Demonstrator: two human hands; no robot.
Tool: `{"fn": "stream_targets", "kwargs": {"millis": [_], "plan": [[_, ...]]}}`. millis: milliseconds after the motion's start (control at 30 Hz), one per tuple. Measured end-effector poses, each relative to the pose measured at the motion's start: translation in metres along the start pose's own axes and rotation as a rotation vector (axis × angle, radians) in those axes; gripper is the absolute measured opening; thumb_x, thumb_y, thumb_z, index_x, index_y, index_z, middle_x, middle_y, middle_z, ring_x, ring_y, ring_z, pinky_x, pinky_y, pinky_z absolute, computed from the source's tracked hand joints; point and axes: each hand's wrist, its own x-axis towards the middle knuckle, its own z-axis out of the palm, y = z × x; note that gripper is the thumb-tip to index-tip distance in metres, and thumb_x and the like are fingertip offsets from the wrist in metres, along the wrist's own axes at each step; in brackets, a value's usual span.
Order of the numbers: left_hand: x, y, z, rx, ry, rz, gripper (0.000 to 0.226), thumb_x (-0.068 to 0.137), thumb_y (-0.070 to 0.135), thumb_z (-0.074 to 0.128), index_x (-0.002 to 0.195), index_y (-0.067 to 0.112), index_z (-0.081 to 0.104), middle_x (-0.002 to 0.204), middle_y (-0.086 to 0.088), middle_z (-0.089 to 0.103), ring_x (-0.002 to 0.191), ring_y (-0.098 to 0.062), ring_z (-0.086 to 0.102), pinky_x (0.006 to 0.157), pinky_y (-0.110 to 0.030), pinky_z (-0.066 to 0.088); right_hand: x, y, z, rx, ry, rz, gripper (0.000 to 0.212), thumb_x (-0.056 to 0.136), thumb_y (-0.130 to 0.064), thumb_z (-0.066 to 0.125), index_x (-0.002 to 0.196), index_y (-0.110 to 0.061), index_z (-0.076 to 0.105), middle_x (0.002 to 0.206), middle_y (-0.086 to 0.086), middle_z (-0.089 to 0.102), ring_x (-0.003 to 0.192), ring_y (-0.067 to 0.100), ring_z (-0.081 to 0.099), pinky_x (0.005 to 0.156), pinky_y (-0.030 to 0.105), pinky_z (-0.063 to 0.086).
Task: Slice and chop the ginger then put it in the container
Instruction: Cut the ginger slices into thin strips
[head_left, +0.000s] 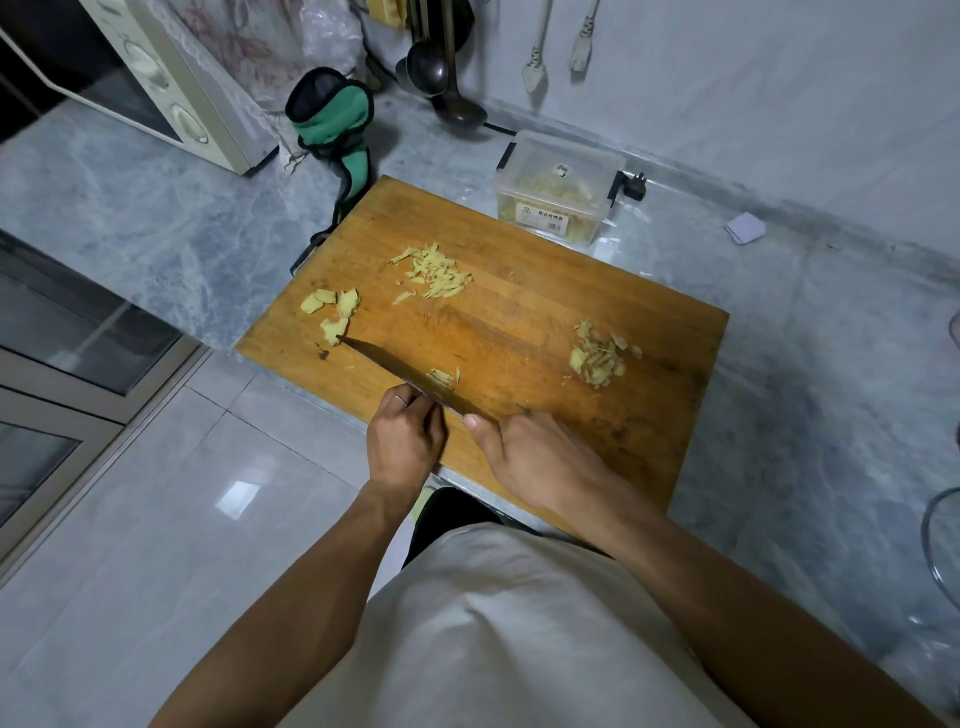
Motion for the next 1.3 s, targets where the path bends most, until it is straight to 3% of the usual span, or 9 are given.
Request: {"fn": "stream_targets", "kwargs": {"millis": [200, 400, 833, 1033, 1200, 1300], "plan": [[0.0, -0.002, 0.002, 0.0, 0.011, -0.007, 0.016, 0.071, -0.007, 0.076, 0.082, 0.004, 0.075, 0.084, -0.013, 0.069, 0.078, -0.033, 0.064, 0.055, -0.027, 0.046, 0.003, 0.0, -0.001, -0.009, -0.013, -0.009, 0.067, 0.105, -0.057, 0.022, 0.057, -0.016, 0.043, 0.058, 0.006, 0.048, 0.059, 0.03, 0.052, 0.058, 0.033, 0.038], [0.0, -0.001, 0.001, 0.001, -0.002, 0.004, 0.012, 0.071, -0.009, 0.075, 0.076, 0.001, 0.072, 0.079, -0.015, 0.066, 0.075, -0.033, 0.064, 0.053, -0.028, 0.047, 0.005, -0.003, 0.004, -0.013, 0.012, 0.011, 0.066, 0.106, -0.056, 0.024, 0.061, -0.014, 0.046, 0.062, 0.007, 0.049, 0.057, 0.028, 0.048, 0.054, 0.032, 0.032], [-0.002, 0.003, 0.002, 0.001, -0.009, -0.054, 0.01, 0.073, -0.007, 0.075, 0.08, 0.001, 0.074, 0.085, -0.017, 0.07, 0.077, -0.035, 0.066, 0.055, -0.03, 0.049, 0.0, -0.002, 0.002, -0.008, 0.0, -0.002, 0.066, 0.105, -0.058, 0.021, 0.06, -0.015, 0.042, 0.073, 0.014, 0.056, 0.064, 0.031, 0.053, 0.059, 0.033, 0.038], [-0.002, 0.001, 0.004, 0.007, -0.025, -0.072, 0.011, 0.074, -0.006, 0.074, 0.083, 0.0, 0.075, 0.085, -0.017, 0.069, 0.079, -0.034, 0.067, 0.055, -0.03, 0.049, 0.009, -0.005, 0.008, -0.036, 0.001, 0.017, 0.068, 0.106, -0.057, 0.021, 0.076, -0.009, 0.058, 0.081, 0.018, 0.061, 0.069, 0.032, 0.051, 0.061, 0.034, 0.037], [-0.002, 0.002, 0.002, -0.004, -0.006, -0.06, 0.01, 0.074, -0.007, 0.075, 0.081, 0.0, 0.074, 0.086, -0.018, 0.07, 0.078, -0.035, 0.067, 0.056, -0.03, 0.05, 0.006, -0.002, 0.008, -0.043, 0.001, -0.002, 0.068, 0.106, -0.057, 0.022, 0.061, -0.012, 0.045, 0.064, 0.011, 0.051, 0.054, 0.027, 0.046, 0.053, 0.032, 0.03], [-0.002, 0.0, 0.003, -0.008, 0.003, -0.061, 0.009, 0.073, -0.007, 0.076, 0.078, -0.001, 0.073, 0.085, -0.018, 0.069, 0.077, -0.035, 0.067, 0.056, -0.031, 0.051, 0.001, -0.003, 0.004, -0.041, -0.012, -0.004, 0.066, 0.106, -0.057, 0.022, 0.058, -0.015, 0.04, 0.066, 0.011, 0.049, 0.051, 0.021, 0.041, 0.056, 0.032, 0.031]]}}
